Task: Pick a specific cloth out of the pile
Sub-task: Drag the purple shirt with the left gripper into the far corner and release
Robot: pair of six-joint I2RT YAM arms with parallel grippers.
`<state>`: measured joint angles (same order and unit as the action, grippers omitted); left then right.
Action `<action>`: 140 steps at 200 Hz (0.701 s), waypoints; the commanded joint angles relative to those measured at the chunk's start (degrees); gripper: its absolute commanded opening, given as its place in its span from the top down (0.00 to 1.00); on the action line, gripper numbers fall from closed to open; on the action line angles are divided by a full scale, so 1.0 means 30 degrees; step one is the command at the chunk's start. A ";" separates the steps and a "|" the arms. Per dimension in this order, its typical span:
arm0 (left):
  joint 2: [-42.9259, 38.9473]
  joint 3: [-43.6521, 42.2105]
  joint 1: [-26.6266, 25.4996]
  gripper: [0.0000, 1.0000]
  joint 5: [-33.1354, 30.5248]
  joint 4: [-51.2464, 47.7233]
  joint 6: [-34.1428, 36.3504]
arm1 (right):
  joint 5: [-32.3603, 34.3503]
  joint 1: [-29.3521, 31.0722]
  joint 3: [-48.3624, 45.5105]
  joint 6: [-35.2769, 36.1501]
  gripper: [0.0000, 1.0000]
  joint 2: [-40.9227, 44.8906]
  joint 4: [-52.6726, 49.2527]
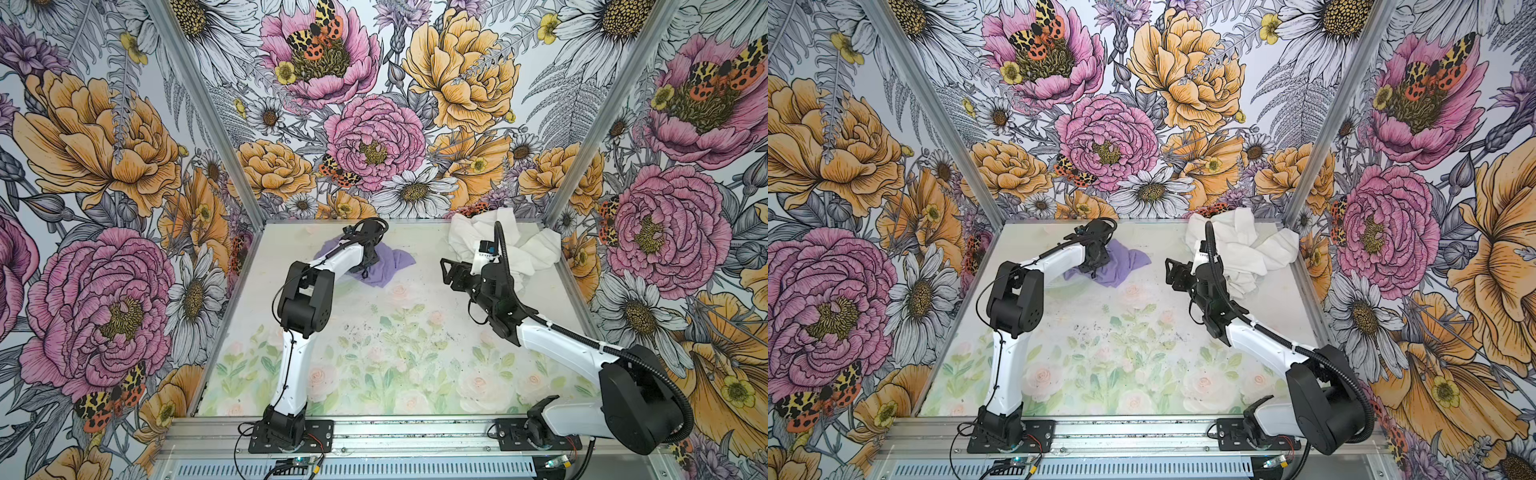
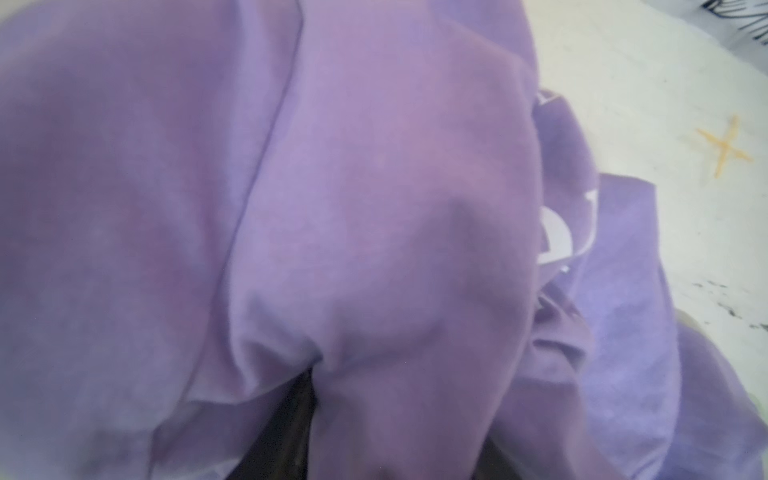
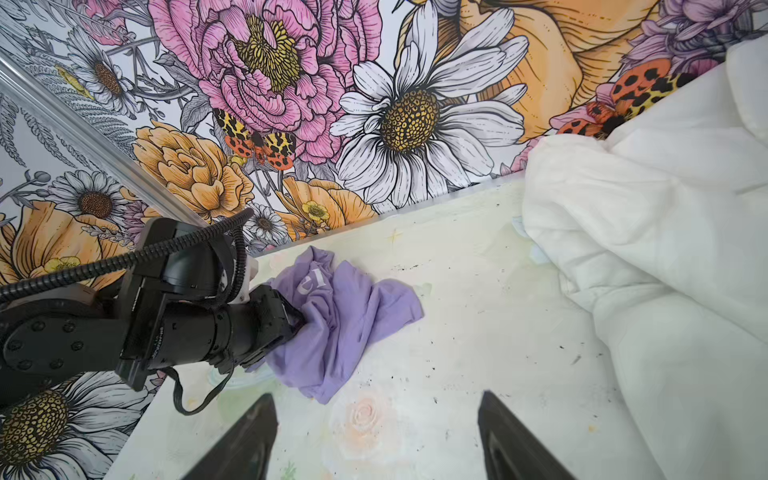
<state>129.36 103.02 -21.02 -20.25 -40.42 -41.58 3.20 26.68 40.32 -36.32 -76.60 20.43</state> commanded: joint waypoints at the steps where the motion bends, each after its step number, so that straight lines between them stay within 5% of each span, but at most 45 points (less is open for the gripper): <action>1: -0.0547 -0.0339 0.0395 0.80 -0.0640 -0.1075 0.0208 | -0.0187 -0.0181 -0.0136 0.0167 0.24 0.0454 0.0194; 19: -0.1148 -0.0532 0.0604 1.00 -0.1211 -0.1078 0.0475 | -0.0335 -0.0275 -0.0251 0.0079 0.24 0.0483 0.0194; 68: -0.4047 -0.1360 0.1642 1.00 -0.4609 -0.1045 0.1667 | -0.0291 -0.0450 -0.0658 0.0064 0.24 0.0887 0.0194; 140: -0.8128 -0.3260 0.5412 1.00 -0.7231 -0.0868 0.2288 | -0.0540 -0.0569 -0.0665 0.0026 0.24 0.0989 0.0194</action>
<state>108.40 95.24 -7.64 -35.73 -43.53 -36.34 2.50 25.41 38.72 -36.36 -75.13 20.36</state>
